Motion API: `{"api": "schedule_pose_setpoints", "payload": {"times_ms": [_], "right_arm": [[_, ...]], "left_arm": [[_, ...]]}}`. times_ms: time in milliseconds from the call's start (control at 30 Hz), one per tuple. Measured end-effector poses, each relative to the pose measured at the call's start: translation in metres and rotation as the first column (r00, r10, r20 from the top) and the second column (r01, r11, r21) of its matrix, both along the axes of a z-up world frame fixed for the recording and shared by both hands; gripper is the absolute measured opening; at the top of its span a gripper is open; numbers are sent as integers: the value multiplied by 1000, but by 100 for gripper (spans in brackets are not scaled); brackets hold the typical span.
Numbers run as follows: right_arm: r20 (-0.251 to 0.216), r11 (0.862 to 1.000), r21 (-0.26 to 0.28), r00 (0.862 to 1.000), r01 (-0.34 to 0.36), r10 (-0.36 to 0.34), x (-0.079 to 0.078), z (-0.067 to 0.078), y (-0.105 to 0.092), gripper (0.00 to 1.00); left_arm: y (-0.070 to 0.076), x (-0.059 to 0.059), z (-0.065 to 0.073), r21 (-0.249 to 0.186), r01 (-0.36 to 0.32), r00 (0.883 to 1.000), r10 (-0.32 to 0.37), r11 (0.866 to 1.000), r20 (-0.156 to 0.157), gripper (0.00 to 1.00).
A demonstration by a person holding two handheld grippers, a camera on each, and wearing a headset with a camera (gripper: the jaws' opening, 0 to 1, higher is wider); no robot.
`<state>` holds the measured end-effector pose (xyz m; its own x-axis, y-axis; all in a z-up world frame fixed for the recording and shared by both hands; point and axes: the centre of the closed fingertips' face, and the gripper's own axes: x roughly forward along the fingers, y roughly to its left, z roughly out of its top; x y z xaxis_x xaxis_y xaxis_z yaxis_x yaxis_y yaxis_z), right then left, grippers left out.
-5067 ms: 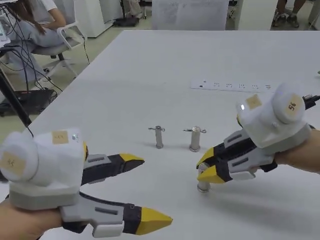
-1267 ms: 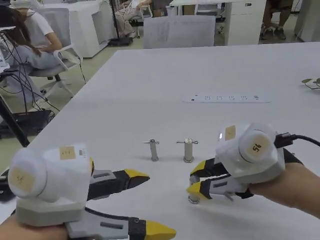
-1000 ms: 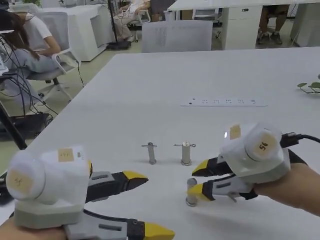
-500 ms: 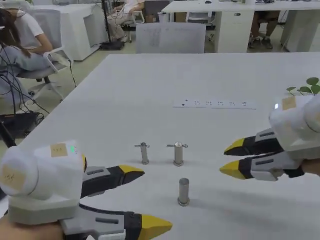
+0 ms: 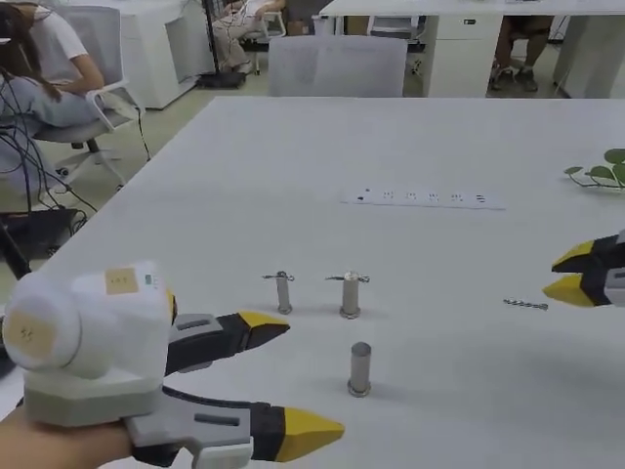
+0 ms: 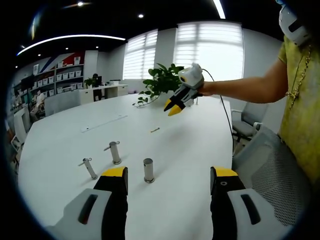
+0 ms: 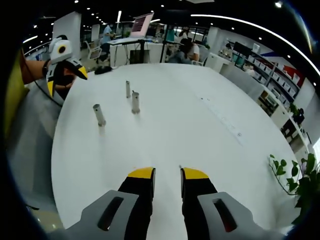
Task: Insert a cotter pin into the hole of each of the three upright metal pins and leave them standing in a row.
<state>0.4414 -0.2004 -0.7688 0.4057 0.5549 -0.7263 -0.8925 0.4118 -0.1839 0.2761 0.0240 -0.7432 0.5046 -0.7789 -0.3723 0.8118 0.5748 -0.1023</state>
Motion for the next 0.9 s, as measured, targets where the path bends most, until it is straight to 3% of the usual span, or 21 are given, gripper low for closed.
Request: {"api": "schedule_pose_setpoints", "payload": {"times_ms": [133,233,300,367,467,567,600,667,800,900], "right_arm": [[-15,999,-47,1000,-7,7,14,-9,-8,20],[-23,988,-146,999,-41,38,24,-22,-15,18],[-43,988,-146,998,-51,45,27,-28,-10,17],[-63,982,-178,996,-67,57,31,-37,-9,16],[-83,958,-261,992,-115,96,37,-53,-11,14],[-131,950,-282,986,-136,102,38,-64,-9,13],[-132,937,-314,984,-152,116,41,-68,-11,13],[-151,926,-340,981,-166,120,42,-75,-11,13],[-159,910,-366,976,-197,147,45,-81,-8,12],[-170,885,-406,971,-227,171,48,-85,-11,11]], "left_arm": [[1,0,-1,1,-7,1000,7,1000,-3,66],[2,0,-1,1,-13,1000,13,1000,-5,66],[4,0,-2,0,-19,1000,19,1000,-7,66],[6,0,-2,2,-27,1000,27,1000,-8,65],[8,-1,-4,5,-36,999,36,999,-14,65],[11,-1,-5,6,-44,999,44,999,-18,65],[11,0,-5,6,-47,999,47,999,-18,65],[13,0,-6,6,-54,998,54,999,-20,65],[15,1,-7,9,-62,998,62,998,-24,64],[17,1,-7,11,-68,997,69,998,-27,64]]}}
